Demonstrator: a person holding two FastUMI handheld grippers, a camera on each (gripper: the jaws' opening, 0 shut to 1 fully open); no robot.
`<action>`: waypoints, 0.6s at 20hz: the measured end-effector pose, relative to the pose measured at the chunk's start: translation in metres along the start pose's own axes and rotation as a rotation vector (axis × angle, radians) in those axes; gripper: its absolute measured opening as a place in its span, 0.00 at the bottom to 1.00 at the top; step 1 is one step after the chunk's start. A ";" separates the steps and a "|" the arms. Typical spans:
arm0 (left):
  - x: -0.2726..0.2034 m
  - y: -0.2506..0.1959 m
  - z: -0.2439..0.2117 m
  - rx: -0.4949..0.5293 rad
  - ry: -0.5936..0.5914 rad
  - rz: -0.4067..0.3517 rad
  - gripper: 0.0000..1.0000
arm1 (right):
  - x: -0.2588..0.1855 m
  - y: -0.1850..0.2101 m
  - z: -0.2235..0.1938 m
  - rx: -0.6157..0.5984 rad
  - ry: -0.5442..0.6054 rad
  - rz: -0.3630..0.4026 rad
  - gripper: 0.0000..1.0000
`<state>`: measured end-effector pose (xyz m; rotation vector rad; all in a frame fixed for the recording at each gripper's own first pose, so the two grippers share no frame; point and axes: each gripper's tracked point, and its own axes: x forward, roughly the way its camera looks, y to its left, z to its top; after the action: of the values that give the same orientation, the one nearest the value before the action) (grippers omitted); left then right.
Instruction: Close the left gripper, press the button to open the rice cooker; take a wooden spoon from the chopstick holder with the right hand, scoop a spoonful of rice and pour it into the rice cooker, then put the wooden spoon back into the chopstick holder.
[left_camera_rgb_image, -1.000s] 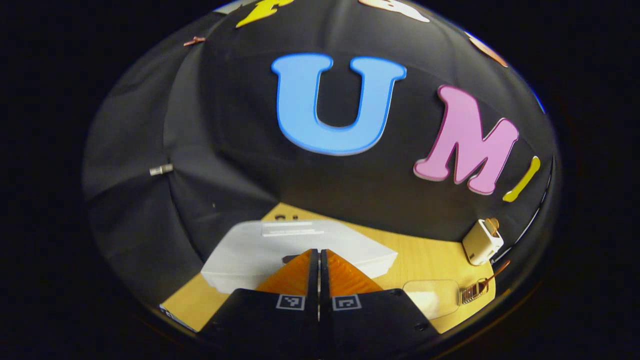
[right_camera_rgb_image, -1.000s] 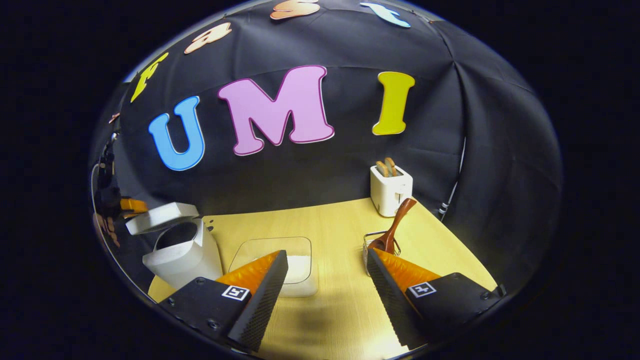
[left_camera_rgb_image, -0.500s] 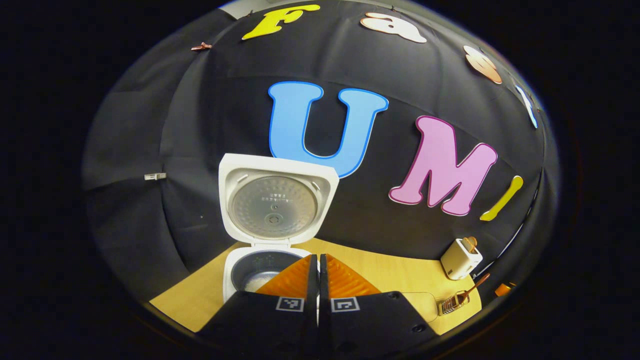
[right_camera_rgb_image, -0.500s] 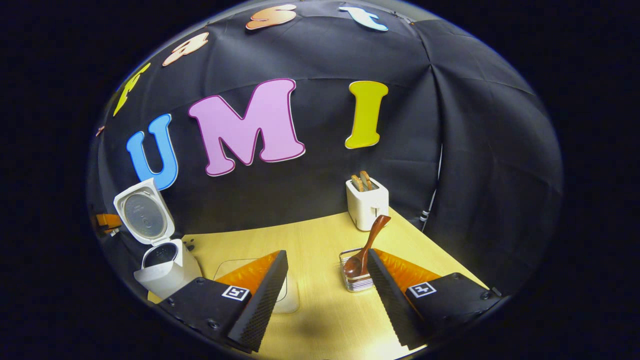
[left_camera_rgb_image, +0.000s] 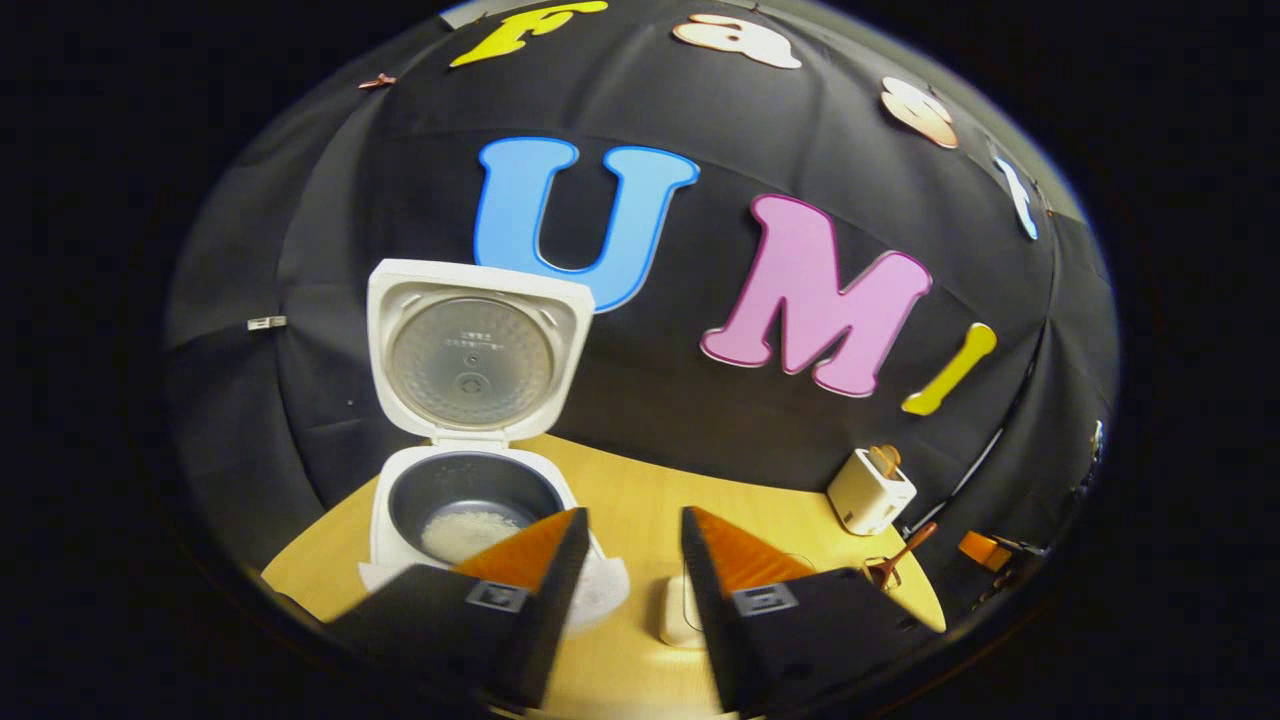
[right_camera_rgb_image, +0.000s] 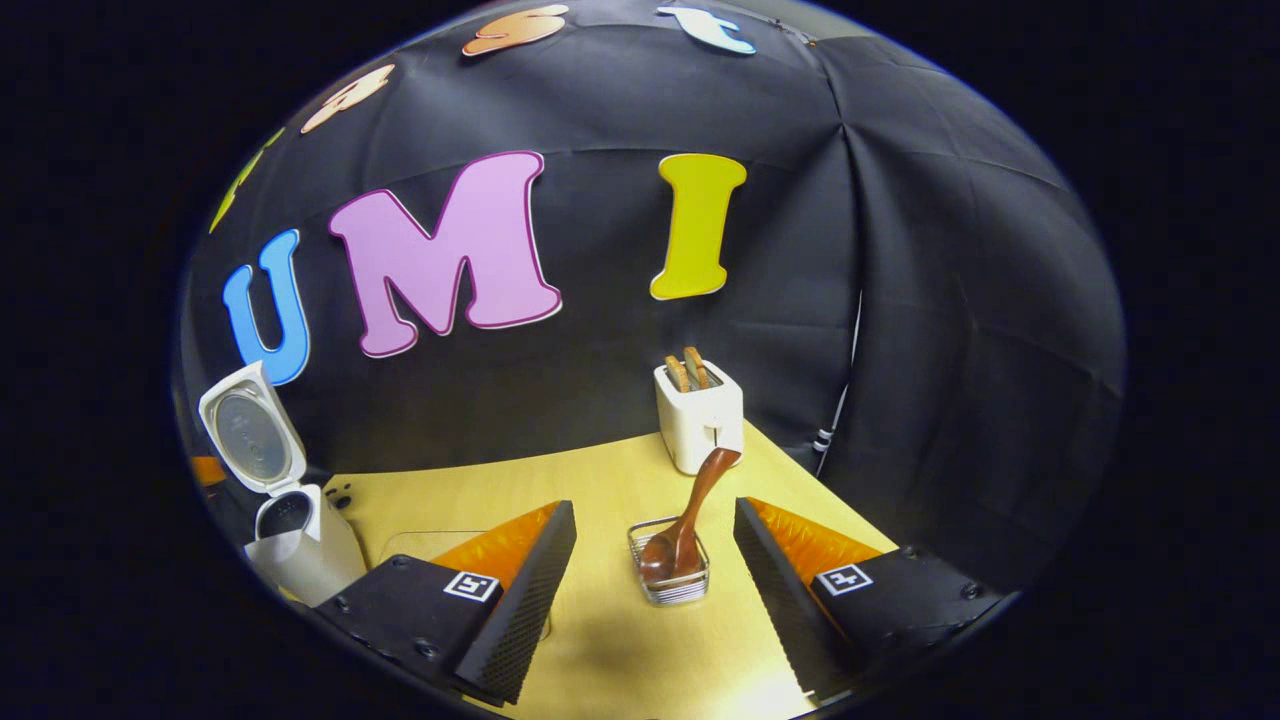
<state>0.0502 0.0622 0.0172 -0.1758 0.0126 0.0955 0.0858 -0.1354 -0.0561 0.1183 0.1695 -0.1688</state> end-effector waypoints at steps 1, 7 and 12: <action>-0.005 -0.004 -0.004 0.009 0.005 -0.006 0.74 | 0.008 -0.006 -0.002 -0.001 0.010 0.000 0.99; -0.013 -0.039 -0.046 0.067 0.076 -0.008 0.96 | 0.070 -0.020 -0.029 -0.032 0.095 0.061 0.99; -0.022 -0.048 -0.065 0.130 0.116 0.029 0.95 | 0.129 -0.021 -0.058 0.044 0.178 0.070 0.99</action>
<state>0.0329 0.0013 -0.0377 -0.0508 0.1369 0.1132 0.1982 -0.1686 -0.1377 0.1833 0.3382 -0.0916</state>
